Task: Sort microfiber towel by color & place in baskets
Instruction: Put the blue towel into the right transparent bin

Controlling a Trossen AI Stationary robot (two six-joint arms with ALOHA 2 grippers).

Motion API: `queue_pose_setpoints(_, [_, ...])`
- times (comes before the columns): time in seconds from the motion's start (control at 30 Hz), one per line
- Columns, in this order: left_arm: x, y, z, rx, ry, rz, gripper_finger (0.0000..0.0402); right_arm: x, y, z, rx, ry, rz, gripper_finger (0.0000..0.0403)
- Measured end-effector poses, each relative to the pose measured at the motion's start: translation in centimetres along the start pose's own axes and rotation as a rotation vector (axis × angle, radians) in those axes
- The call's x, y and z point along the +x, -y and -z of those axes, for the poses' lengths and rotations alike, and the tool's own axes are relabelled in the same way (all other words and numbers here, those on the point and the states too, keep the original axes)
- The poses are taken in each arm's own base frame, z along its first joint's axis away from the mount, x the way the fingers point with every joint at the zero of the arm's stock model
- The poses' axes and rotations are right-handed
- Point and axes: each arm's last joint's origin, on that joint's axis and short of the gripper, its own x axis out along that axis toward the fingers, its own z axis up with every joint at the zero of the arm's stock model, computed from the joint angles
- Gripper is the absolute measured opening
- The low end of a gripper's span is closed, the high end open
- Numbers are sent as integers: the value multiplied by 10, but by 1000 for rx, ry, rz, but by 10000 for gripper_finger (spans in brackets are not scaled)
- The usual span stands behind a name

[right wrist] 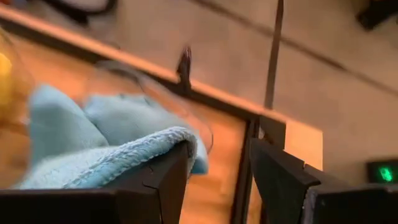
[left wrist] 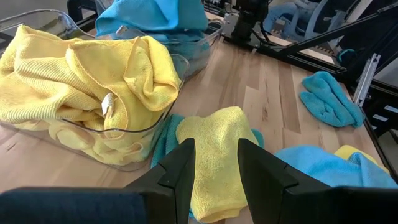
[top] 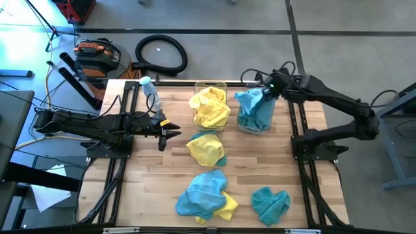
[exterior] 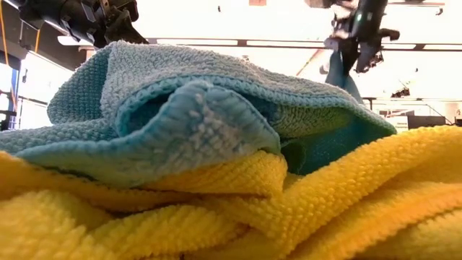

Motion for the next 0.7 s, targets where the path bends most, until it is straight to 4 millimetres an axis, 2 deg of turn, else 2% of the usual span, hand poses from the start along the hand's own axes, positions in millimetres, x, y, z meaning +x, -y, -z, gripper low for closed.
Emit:
queue_pose_setpoints(0.3, [0, 0, 0, 0, 1, 0, 110, -68, 30, 4, 131, 355, -65, 171])
queue_pose_setpoints(0.53, [0, 0, 0, -2, 1, 1, 110, -99, 46, -1, 205, 560, -210, 171])
queue_pose_setpoints(0.7, [0, 0, 0, -4, 1, 0, 110, -111, 55, -5, 259, 640, -258, 171])
